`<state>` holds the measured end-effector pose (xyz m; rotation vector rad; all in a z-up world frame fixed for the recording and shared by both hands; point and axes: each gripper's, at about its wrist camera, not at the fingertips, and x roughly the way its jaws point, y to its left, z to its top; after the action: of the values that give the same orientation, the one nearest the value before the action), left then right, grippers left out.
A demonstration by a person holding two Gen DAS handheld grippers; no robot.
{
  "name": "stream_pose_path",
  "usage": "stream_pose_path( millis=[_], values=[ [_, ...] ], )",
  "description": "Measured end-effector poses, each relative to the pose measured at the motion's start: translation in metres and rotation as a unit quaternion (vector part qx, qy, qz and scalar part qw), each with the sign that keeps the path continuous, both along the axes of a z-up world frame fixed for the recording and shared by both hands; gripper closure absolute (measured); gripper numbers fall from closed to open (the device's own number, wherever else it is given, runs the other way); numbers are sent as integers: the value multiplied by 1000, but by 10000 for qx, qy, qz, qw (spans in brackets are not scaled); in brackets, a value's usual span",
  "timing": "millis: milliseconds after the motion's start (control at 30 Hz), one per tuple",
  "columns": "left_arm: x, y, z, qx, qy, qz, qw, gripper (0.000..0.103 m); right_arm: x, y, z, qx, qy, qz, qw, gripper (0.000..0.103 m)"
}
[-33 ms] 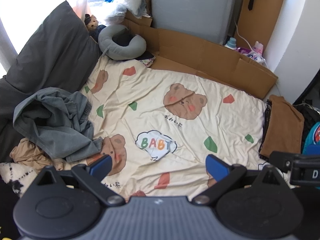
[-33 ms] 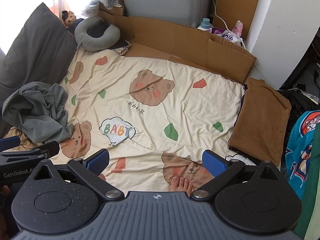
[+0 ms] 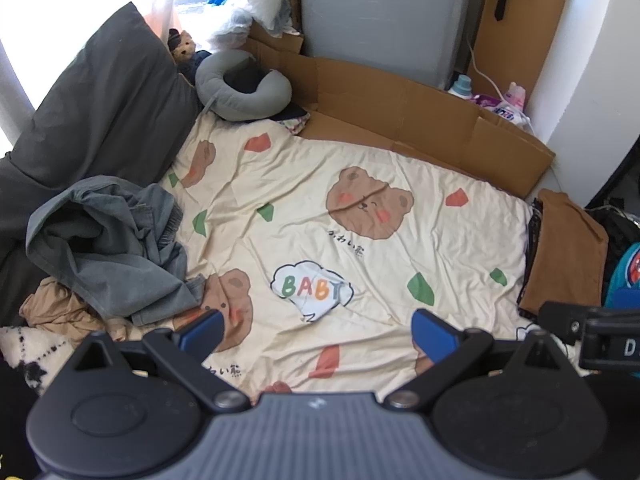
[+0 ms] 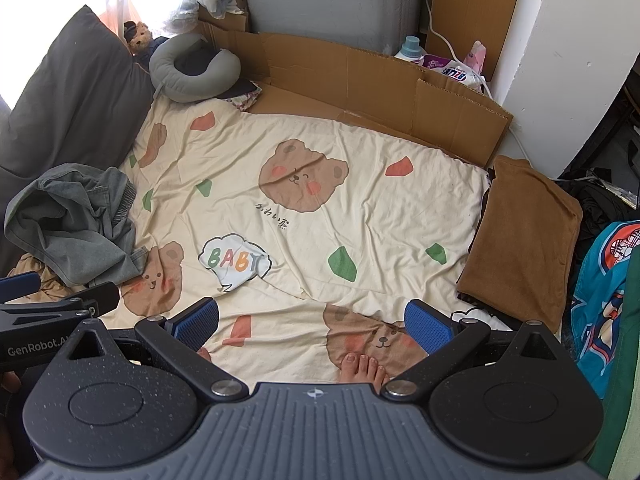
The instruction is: Fold clothes
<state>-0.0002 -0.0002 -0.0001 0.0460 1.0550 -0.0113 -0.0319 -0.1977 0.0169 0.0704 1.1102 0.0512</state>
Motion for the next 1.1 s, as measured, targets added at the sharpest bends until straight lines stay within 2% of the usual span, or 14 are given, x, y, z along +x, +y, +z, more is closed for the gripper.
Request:
stream_pose_path(
  millis=[1100],
  values=[
    [3, 0, 0, 62, 30, -18, 10000, 2, -1, 1, 2, -48, -28, -14, 10000, 1]
  ],
)
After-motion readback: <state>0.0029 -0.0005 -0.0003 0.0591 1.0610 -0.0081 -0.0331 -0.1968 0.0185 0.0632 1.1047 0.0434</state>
